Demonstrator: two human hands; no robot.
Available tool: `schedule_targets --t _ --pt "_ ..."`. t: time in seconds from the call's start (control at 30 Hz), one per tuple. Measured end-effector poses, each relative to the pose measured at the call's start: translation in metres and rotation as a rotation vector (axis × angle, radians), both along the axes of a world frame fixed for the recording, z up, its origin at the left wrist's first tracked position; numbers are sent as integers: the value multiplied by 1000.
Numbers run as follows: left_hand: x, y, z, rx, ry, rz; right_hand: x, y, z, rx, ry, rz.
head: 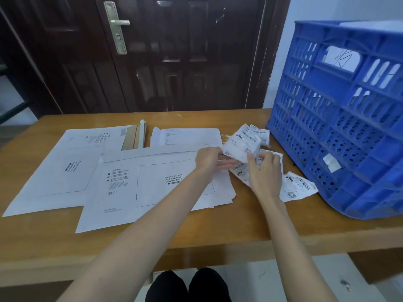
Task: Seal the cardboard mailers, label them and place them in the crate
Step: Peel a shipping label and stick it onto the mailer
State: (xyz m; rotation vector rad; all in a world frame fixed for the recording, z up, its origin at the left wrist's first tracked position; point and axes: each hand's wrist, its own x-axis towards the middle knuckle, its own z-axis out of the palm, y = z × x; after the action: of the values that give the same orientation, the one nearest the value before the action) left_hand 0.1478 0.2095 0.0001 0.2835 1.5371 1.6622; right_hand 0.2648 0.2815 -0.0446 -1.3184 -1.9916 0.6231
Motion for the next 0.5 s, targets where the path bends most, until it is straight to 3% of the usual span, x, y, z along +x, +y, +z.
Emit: schedule_targets --t 0.3,0.5 --pt "-9 -2 0 -7 56 142 3 0 2 64 -233 -11" --pt "-13 -6 -4 -31 83 130 5 2 6 153 -326 -129"
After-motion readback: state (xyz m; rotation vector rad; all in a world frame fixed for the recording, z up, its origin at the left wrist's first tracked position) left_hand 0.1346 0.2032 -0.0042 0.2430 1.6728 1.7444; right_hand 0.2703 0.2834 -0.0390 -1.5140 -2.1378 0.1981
